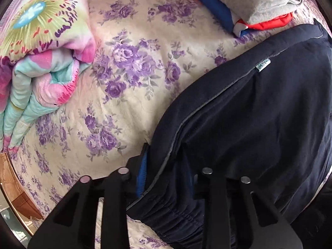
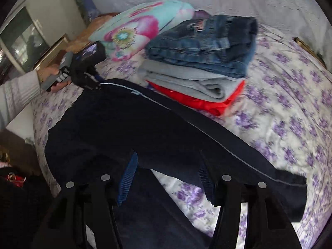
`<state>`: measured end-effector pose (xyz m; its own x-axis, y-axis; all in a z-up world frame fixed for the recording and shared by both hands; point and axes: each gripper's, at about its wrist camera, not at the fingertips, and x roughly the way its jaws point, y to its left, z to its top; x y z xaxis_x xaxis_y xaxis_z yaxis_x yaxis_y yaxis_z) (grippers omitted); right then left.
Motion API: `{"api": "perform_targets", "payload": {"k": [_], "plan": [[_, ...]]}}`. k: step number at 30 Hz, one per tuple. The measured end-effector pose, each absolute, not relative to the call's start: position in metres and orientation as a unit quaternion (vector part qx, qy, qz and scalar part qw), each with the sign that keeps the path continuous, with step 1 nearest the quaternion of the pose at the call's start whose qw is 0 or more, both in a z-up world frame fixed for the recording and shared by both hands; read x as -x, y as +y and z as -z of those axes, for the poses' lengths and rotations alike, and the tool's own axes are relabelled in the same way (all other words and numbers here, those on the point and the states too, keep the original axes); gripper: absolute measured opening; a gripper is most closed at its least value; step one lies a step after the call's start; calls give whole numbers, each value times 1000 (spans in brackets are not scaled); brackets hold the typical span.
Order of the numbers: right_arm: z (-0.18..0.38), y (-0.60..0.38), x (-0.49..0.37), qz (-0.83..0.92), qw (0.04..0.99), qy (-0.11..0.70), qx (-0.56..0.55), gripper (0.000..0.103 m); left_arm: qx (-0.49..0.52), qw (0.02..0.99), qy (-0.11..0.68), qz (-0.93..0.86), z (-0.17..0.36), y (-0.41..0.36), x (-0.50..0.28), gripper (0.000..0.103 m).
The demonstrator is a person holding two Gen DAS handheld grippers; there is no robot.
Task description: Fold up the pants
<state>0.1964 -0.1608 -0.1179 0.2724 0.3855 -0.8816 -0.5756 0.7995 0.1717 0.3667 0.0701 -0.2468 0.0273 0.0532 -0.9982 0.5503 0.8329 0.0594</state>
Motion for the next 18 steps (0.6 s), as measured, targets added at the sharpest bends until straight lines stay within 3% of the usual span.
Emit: {"api": "perform_targets", "payload": {"k": [4, 14, 15, 16, 17, 18], "plan": [[132, -114, -238, -368, 757, 524, 126, 59, -172, 701, 663, 197, 228, 81, -360, 16], [198, -69, -325, -386, 698, 572, 191, 55, -181, 725, 630, 211, 188, 79, -330, 15], [202, -68, -328, -385, 693, 578, 195, 51, -181, 726, 628, 212, 185, 80, -328, 15], [206, -67, -331, -382, 688, 584, 199, 37, -182, 728, 626, 213, 175, 85, -321, 15], [209, -66, -334, -381, 682, 592, 201, 7, -182, 729, 625, 213, 174, 86, -318, 15], [210, -66, -334, -385, 675, 595, 204, 4, -181, 729, 624, 214, 172, 86, -316, 16]]}}
